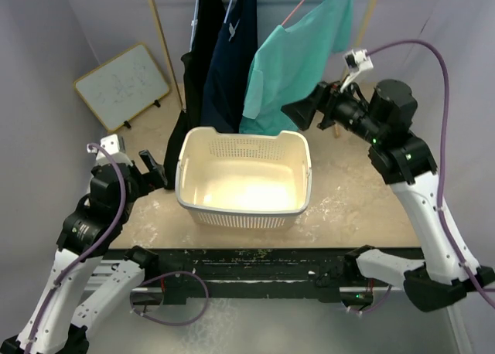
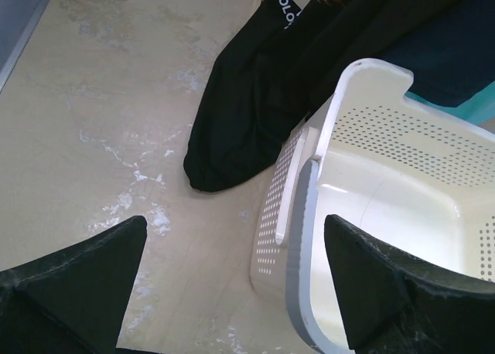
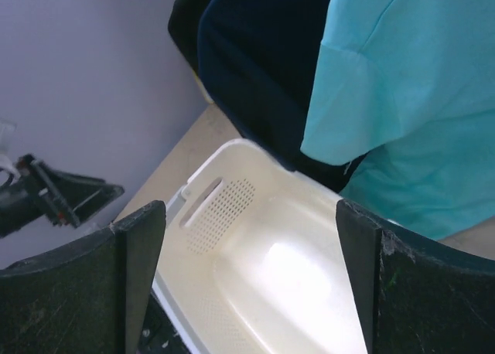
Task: Remove the t-shirt from the hanger
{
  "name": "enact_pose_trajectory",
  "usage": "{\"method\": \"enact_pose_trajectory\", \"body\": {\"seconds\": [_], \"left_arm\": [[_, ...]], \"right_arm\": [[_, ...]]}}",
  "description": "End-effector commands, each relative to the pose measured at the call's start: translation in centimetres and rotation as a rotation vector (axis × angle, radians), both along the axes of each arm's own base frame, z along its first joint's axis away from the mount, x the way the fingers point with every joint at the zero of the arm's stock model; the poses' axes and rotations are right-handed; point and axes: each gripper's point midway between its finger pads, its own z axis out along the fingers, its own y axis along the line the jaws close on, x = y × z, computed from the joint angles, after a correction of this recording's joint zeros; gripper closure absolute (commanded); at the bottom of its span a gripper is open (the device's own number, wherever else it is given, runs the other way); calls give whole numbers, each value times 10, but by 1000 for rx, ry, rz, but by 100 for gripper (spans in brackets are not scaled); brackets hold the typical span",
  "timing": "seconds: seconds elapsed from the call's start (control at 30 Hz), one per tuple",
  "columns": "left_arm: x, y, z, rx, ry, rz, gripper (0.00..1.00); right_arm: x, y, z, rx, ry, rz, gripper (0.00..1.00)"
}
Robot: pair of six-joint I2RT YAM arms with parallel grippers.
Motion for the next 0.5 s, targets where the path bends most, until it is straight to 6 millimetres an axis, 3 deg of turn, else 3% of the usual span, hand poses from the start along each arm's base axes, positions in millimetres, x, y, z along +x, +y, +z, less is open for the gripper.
{"method": "enact_pose_trajectory", "body": {"seconds": [0.0, 0.07, 0.1, 0.27, 0.37, 0.47], "left_arm": [[-6, -4, 23, -26, -95, -47, 1], [-7, -5, 26, -33, -120, -63, 1], [-7, -6, 26, -33, -121, -67, 1], [5, -18, 13, -12, -53, -112, 1], [14, -24, 0, 8, 26, -123, 1], [18, -26, -6, 17, 72, -116, 1]], "right_arm": [[23, -5, 40, -7, -71, -71, 7], [34, -4, 57, -18, -92, -91, 9], [38, -11, 79, -8, -119, -141, 11], [79, -27, 119, -38, -111, -314, 34], [107, -25, 125, -19, -108, -369, 37], [136, -21, 120, -4, -128, -412, 31]]}}
